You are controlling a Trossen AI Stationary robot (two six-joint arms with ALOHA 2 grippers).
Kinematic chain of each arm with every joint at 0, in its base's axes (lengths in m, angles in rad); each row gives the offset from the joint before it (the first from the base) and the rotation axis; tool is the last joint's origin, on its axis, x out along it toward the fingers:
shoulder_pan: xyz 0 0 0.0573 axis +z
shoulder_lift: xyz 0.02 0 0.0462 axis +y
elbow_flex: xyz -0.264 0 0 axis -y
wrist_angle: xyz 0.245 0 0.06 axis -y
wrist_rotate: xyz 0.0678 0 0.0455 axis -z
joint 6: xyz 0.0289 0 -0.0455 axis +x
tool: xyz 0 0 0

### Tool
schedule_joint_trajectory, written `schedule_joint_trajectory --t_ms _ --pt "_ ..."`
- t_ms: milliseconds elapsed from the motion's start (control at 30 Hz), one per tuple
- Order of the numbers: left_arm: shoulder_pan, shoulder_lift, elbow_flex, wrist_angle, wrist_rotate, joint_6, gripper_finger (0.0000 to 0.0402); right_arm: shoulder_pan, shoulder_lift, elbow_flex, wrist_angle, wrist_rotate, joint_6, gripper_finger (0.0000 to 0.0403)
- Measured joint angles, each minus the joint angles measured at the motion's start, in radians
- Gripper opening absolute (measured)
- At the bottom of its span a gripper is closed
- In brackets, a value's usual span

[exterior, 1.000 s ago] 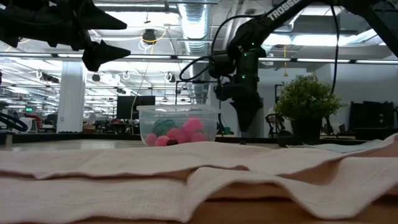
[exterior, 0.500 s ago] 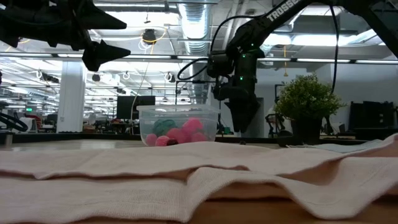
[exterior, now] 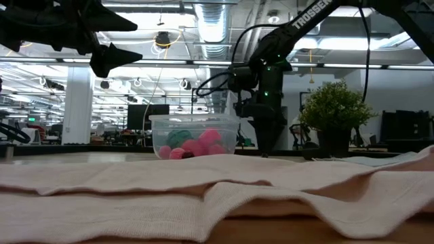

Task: Pick and placing Produce into tupperware
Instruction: Put the blueberry into the transparent bin

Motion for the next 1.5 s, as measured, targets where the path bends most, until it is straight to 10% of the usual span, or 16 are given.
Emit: schedule_joint_trajectory --t_ms 1133,1500 --pt "0.0 0.0 0.0 0.003 -0.012 -0.011 0.0357 -0.018 -0.004 -0.083 0.11 -0.003 0.018 0.027" --pt "0.0 0.0 0.0 0.003 -0.012 -0.01 0.0357 -0.021 -0.002 -0.084 0.114 0.001 0.018 0.0147"
